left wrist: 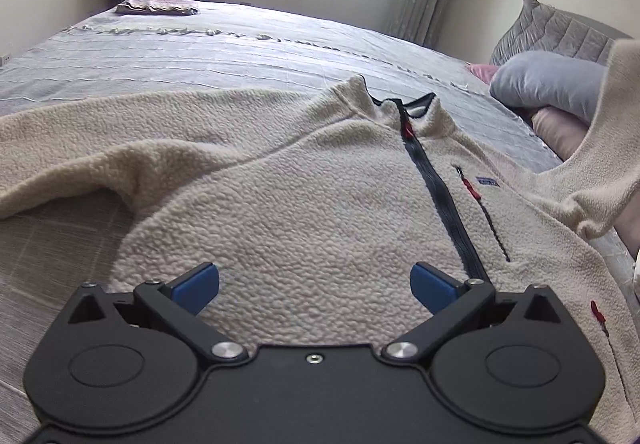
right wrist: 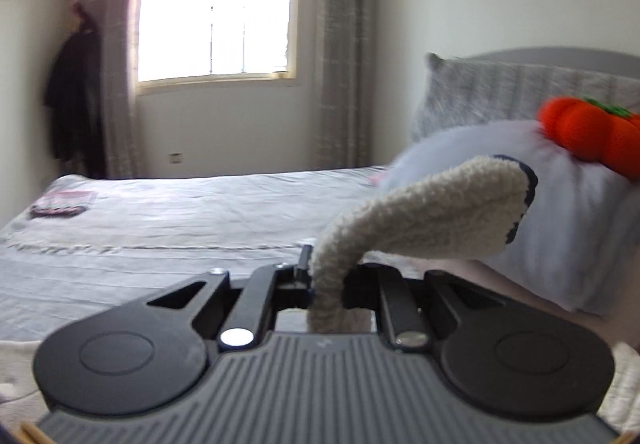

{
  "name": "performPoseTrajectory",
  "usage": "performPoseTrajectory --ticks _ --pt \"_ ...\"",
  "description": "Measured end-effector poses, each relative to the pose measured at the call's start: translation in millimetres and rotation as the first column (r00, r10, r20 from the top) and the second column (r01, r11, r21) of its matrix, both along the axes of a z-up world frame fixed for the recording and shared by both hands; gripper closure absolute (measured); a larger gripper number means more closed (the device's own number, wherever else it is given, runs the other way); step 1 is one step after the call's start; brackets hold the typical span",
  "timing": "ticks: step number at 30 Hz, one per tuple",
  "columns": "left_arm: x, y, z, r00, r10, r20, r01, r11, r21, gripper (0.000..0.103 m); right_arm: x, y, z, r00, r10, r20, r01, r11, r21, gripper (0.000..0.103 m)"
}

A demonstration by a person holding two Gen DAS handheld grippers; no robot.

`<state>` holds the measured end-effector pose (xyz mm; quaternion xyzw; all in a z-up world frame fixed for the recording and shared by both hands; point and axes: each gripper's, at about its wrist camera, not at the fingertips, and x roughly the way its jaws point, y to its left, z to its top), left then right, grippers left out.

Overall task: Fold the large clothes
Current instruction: 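Grasp the draped sleeve cuff with the right gripper and lift it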

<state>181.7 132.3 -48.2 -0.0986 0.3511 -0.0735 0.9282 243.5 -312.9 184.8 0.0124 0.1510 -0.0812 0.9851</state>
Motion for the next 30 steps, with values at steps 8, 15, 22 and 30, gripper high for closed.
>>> performPoseTrajectory --ticks 8,15,22,30 --pt "0.5 21.4 2.7 0.999 0.047 0.015 -0.047 0.999 0.008 0.000 46.1 161.1 -28.7 0.953 0.279 -0.118 -0.283 0.959 -0.014 0.092" --pt "2.5 45.2 2.4 0.995 0.102 0.010 -0.102 0.994 -0.026 0.000 68.7 301.6 -122.9 0.815 0.471 -0.336 -0.490 0.871 0.034 0.091" --pt "6.1 64.9 -2.9 0.989 0.146 0.001 -0.145 0.988 -0.058 0.000 57.1 352.4 -196.9 0.651 0.543 -0.529 -0.562 0.814 0.145 0.044" --pt "10.1 70.0 0.5 0.995 0.093 0.043 -0.081 0.969 -0.233 0.000 35.9 243.0 -171.5 0.711 0.566 -0.418 -0.487 0.825 0.288 0.029"
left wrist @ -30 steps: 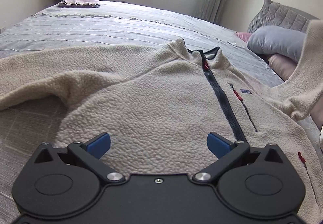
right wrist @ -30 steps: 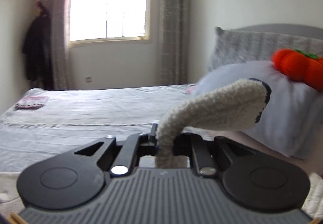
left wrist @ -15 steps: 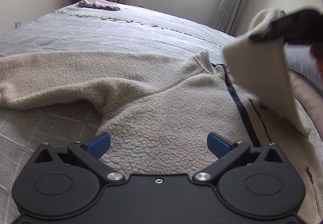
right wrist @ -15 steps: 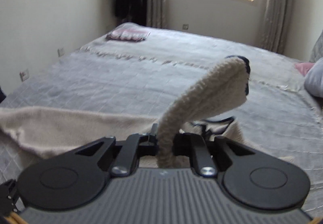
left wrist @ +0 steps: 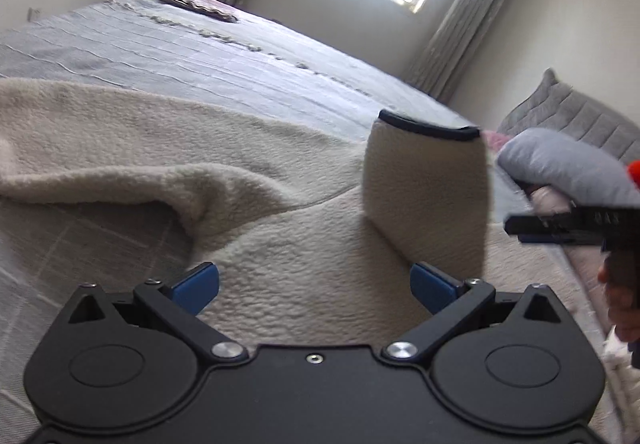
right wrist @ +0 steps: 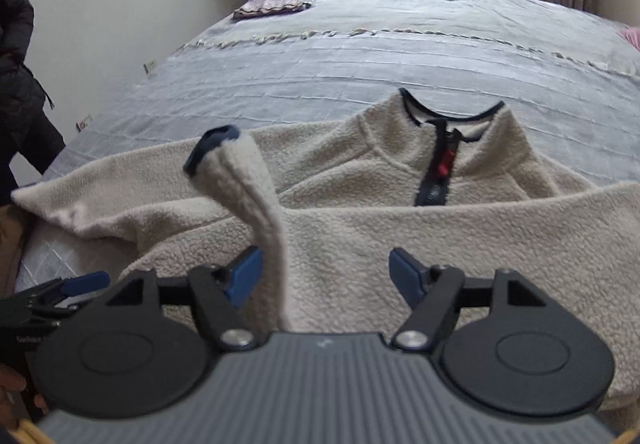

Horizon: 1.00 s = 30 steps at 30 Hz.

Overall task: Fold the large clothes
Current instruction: 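Grasp the draped sleeve cuff with the right gripper and lift it, then lay the sleeve across the pullover body and open the right gripper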

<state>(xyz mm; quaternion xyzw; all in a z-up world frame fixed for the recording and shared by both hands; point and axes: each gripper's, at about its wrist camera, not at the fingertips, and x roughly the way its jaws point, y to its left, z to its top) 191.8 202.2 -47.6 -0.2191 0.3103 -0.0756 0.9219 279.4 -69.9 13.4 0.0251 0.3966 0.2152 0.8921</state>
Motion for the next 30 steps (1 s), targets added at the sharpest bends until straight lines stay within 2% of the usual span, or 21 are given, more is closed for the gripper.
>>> performPoseTrajectory --ticks 4,6,10,12,14,16,17,18,19,21,23,25,28,29,30 --pt "18.1 2.7 -7.3 1.000 -0.001 -0.024 -0.002 0.992 -0.123 0.000 -17.0 -58.2 3.2 1.000 0.008 -0.022 -0.007 0.997 0.074 0.023" --pt "30.7 2.8 -9.4 0.998 0.017 -0.052 -0.024 0.990 -0.137 0.000 -23.2 -79.2 2.6 1.000 -0.005 -0.009 0.005 0.999 0.036 0.021" --pt "45.9 5.7 -6.8 0.997 0.046 -0.064 -0.056 0.983 -0.172 0.000 -23.1 -117.3 -5.1 0.996 -0.093 0.010 0.094 0.994 -0.063 0.021" --pt "52.6 3.0 -9.1 0.993 0.056 -0.102 -0.071 0.987 -0.146 0.001 -18.6 -135.9 -12.0 0.991 -0.132 0.016 0.133 0.987 -0.091 0.021" --pt "60.1 -7.2 -11.1 0.989 0.049 -0.136 -0.060 0.996 -0.073 0.003 -12.3 -154.7 -19.4 0.982 -0.186 0.027 0.188 0.976 -0.107 0.021" --pt "60.4 -21.1 -10.8 0.991 0.042 -0.124 -0.040 0.999 0.018 0.026 -5.1 -175.2 -26.8 0.967 -0.251 0.037 0.254 0.961 -0.109 0.021" --pt "62.3 -28.2 -9.8 0.993 0.032 -0.116 -0.025 0.998 0.061 0.057 -0.7 -185.6 -31.1 0.958 -0.285 0.040 0.288 0.952 -0.101 0.021" --pt "64.5 -32.9 -8.8 0.993 0.036 -0.108 -0.026 0.995 0.095 0.080 4.1 -195.7 -35.0 0.947 -0.319 0.039 0.321 0.943 -0.090 0.021" --pt "64.2 -36.0 -5.4 0.996 0.048 -0.074 -0.039 0.991 0.125 0.091 8.9 -203.8 -38.0 0.937 -0.348 0.037 0.350 0.933 -0.080 0.021" --pt "52.6 -41.3 8.5 0.996 0.069 0.053 -0.076 0.986 0.146 0.094 19.1 -221.3 -43.6 0.913 -0.407 0.034 0.408 0.911 -0.057 0.023" --pt "45.6 -45.4 16.2 0.988 0.081 0.128 -0.103 0.979 0.176 0.094 30.2 -235.9 -49.3 0.892 -0.452 0.029 0.452 0.892 -0.011 0.026" --pt "56.4 -49.5 12.7 0.992 0.069 0.105 -0.092 0.968 0.233 0.094 42.0 -246.4 -54.4 0.878 -0.479 0.001 0.478 0.877 0.054 0.029" --pt "69.1 -49.7 -3.2 0.996 0.075 0.047 -0.085 0.966 0.246 0.094 63.8 -253.1 -63.7 0.871 -0.489 -0.046 0.490 0.858 0.153 0.040" --pt "68.8 -49.3 -6.1 0.995 0.080 0.052 -0.090 0.965 0.246 0.095 70.4 -252.7 -68.1 0.872 -0.485 -0.061 0.488 0.854 0.180 0.049" --pt "68.1 -50.7 -7.7 0.994 0.083 0.069 -0.098 0.965 0.245 0.095 76.0 -251.5 -72.3 0.878 -0.473 -0.077 0.478 0.854 0.204 0.065"
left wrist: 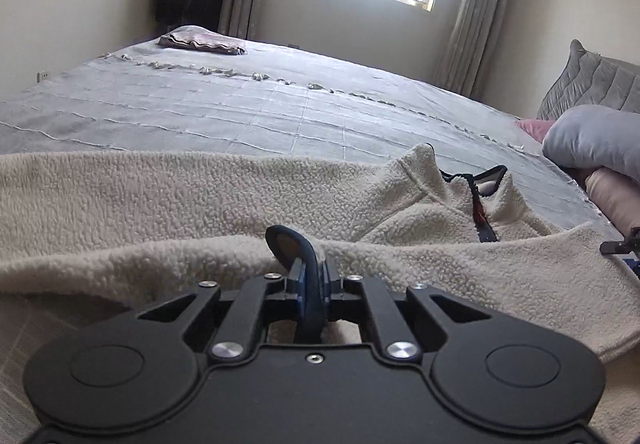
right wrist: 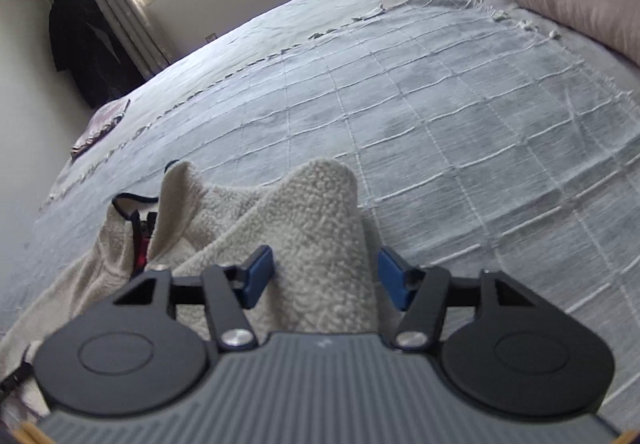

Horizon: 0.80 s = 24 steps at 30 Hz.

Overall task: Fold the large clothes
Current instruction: 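Lay the sleeve across the pullover body and open the right gripper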

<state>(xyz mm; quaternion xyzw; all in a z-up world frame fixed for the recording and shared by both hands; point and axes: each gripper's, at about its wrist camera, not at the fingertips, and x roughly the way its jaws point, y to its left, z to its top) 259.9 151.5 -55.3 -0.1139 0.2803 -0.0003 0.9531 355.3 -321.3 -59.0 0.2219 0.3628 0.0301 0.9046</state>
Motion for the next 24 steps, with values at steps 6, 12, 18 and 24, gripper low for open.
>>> performPoseTrajectory --ticks 6,12,18,24 --pt "-9.3 1.2 -0.2 0.994 -0.030 0.102 0.035 0.998 -0.050 0.096 -10.7 -5.9 -0.2 0.989 -0.063 0.134 0.063 0.998 0.003 0.087" --pt "0.3 -21.2 -7.9 1.000 -0.019 -0.002 0.019 0.991 0.136 0.079 -13.2 -12.4 -16.4 0.993 -0.104 0.061 0.109 0.989 -0.099 0.075" --pt "-9.9 -38.7 21.1 0.986 -0.094 0.141 0.069 0.983 0.168 0.053 -47.4 29.9 23.9 0.985 0.043 0.167 0.009 0.955 -0.297 0.060" --pt "14.9 -49.1 -30.4 0.974 -0.218 -0.058 0.223 0.971 0.091 0.051 -60.6 67.6 3.8 0.984 0.160 0.078 -0.117 0.913 -0.391 0.062"
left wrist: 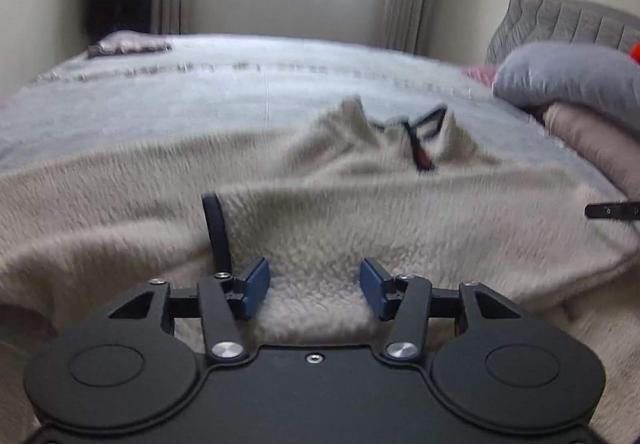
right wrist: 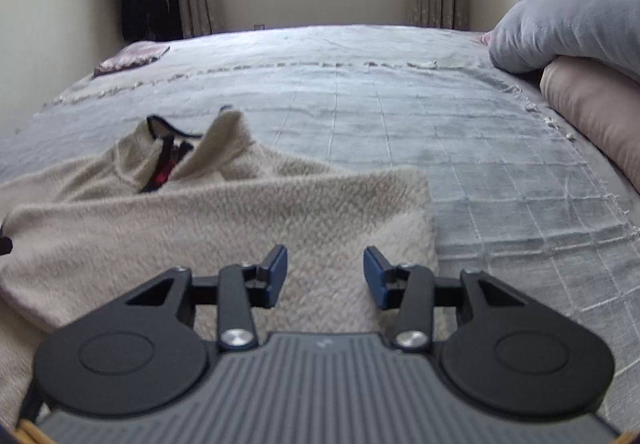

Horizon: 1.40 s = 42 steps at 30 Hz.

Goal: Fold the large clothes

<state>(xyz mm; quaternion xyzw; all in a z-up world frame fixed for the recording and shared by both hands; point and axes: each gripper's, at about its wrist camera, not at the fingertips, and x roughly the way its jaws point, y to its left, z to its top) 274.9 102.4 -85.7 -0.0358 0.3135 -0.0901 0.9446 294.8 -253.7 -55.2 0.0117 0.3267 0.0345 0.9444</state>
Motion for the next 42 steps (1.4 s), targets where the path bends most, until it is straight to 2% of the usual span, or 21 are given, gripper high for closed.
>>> performPoseTrajectory --ticks 1,2,3,5,7,8,9,11,14,16,21,26,29,33,34,35,36,38,39,40,42 --pt "-3.1 1.7 -4.1 1.000 -0.005 0.025 0.005 1.000 -0.009 0.051 1.8 0.4 -12.2 0.999 -0.008 -0.036 0.007 1.000 -0.023 0.062" --pt "-2.5 3.3 -1.4 1.000 -0.002 0.015 0.003 1.000 -0.022 0.051 2.2 -0.6 -25.7 0.999 -0.004 -0.054 0.002 0.999 -0.035 0.062" --pt "-1.1 3.6 2.9 1.000 0.000 -0.003 0.000 1.000 -0.025 0.051 0.4 -1.6 -30.0 0.999 -0.004 -0.034 0.003 1.000 -0.029 0.062" --pt "-2.7 2.7 14.4 0.999 0.006 -0.038 -0.006 1.000 -0.010 0.051 0.1 -0.8 -23.3 0.998 -0.042 -0.049 0.042 0.999 -0.004 0.062" --pt "-12.2 5.1 28.4 0.998 0.028 -0.064 -0.027 1.000 0.016 0.048 -3.8 5.4 -12.2 0.996 -0.066 -0.067 0.065 0.998 -0.011 0.061" --pt "-19.1 8.9 34.6 0.997 0.042 -0.066 -0.041 0.999 0.018 0.040 -10.2 9.8 -6.0 0.995 -0.065 -0.072 0.063 0.998 -0.019 0.053" --pt "-27.5 16.6 40.8 0.996 0.058 -0.064 -0.057 0.998 0.011 0.029 -17.6 14.3 -1.5 0.996 -0.058 -0.072 0.057 0.998 -0.023 0.038" --pt "-45.5 42.4 49.3 0.993 0.103 -0.058 -0.105 0.994 -0.019 0.020 -36.6 22.8 7.3 0.997 -0.050 -0.057 0.049 0.999 -0.020 0.023" --pt "-64.8 84.4 59.2 0.977 0.200 -0.079 -0.202 0.979 -0.019 0.011 -59.6 33.9 13.6 0.997 -0.014 -0.070 0.014 1.000 0.001 0.019" --pt "-75.4 117.0 63.6 0.954 0.288 -0.081 -0.288 0.958 0.013 0.007 -68.6 39.6 15.4 0.996 0.013 -0.088 -0.011 1.000 0.019 0.016" --pt "-92.7 196.5 63.0 0.863 0.492 -0.114 -0.488 0.871 0.060 0.003 -84.9 45.8 17.3 0.993 0.030 -0.112 -0.027 0.999 0.030 0.011" --pt "-95.7 267.2 51.8 0.761 0.633 -0.142 -0.634 0.772 0.047 0.003 -93.0 47.8 15.9 0.992 0.025 -0.125 -0.023 1.000 0.017 0.011" --pt "-93.2 308.9 42.1 0.689 0.708 -0.154 -0.717 0.698 -0.002 0.003 -95.4 49.2 16.9 0.992 0.030 -0.119 -0.031 1.000 0.000 0.011" --pt "-93.3 352.9 29.5 0.596 0.784 -0.173 -0.803 0.579 -0.140 0.006 -95.0 52.3 19.2 0.993 0.038 -0.112 -0.041 0.999 -0.017 0.011" --pt "-93.9 360.3 27.4 0.573 0.801 -0.172 -0.818 0.548 -0.174 0.009 -94.7 52.6 19.1 0.993 0.041 -0.112 -0.043 0.999 -0.019 0.011" --pt "-94.5 365.2 26.5 0.557 0.814 -0.165 -0.826 0.524 -0.207 0.027 -94.0 52.8 18.9 0.993 0.044 -0.114 -0.046 0.999 -0.019 0.011" --pt "-94.7 369.1 26.6 0.543 0.824 -0.162 -0.833 0.504 -0.229 0.053 -93.4 53.1 18.6 0.992 0.046 -0.116 -0.048 0.999 -0.020 0.011" --pt "-93.1 373.6 30.6 0.535 0.830 -0.160 -0.834 0.487 -0.261 0.082 -92.0 53.3 17.6 0.992 0.046 -0.119 -0.050 0.998 -0.029 0.011" --pt "-92.9 373.1 37.8 0.531 0.836 -0.141 -0.833 0.483 -0.269 0.087 -91.6 53.1 17.2 0.992 0.047 -0.118 -0.052 0.998 -0.034 0.011" --pt "-91.9 368.1 47.8 0.541 0.834 -0.106 -0.821 0.498 -0.278 0.088 -91.3 52.8 16.9 0.992 0.048 -0.117 -0.053 0.998 -0.038 0.011" --pt "-90.1 351.4 72.3 0.584 0.812 -0.007 -0.778 0.557 -0.292 0.090 -90.1 51.4 16.6 0.993 0.046 -0.112 -0.051 0.998 -0.040 0.011"
